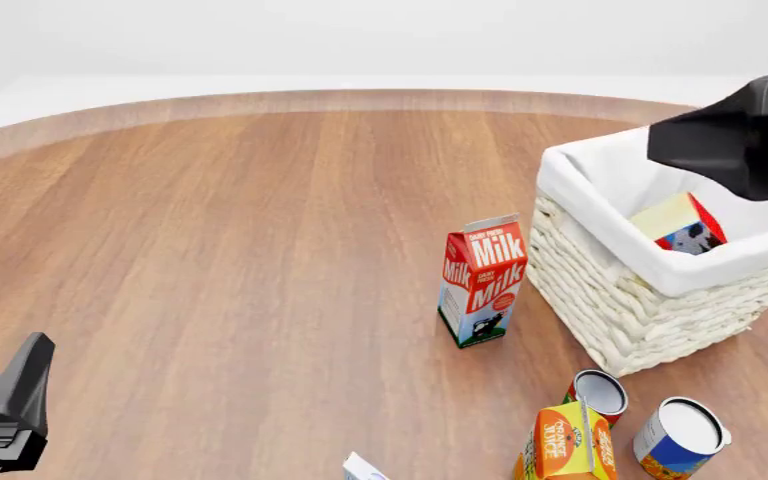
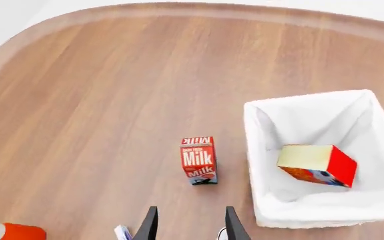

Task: Pick up the cream cheese box and the butter, and put them in the basket.

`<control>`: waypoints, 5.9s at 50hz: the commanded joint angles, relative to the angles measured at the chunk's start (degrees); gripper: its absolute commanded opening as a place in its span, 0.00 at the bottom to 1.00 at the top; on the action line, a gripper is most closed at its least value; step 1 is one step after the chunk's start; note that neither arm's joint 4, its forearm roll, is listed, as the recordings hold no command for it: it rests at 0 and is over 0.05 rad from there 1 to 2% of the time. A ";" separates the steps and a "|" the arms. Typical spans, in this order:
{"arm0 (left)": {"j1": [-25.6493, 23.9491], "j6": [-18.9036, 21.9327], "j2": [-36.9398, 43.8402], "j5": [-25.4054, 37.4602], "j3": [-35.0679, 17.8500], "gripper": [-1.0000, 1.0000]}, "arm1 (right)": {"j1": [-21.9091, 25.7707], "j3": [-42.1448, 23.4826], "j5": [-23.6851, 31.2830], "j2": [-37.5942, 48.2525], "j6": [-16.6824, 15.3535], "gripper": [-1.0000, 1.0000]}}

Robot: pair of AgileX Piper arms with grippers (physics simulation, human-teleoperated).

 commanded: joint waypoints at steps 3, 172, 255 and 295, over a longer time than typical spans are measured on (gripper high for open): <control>0.00 0.00 0.00 0.00 0.00 1.00 | 11.35 1.86 -0.73 -0.64 -3.44 1.00; 0.00 0.00 0.00 0.00 0.00 1.00 | 35.46 28.44 -38.76 30.14 7.02 1.00; 0.00 0.00 0.00 0.00 0.00 1.00 | 37.33 32.37 -49.06 42.39 9.72 1.00; 0.00 0.00 0.00 0.00 0.00 1.00 | 38.07 32.52 -50.78 45.09 10.11 1.00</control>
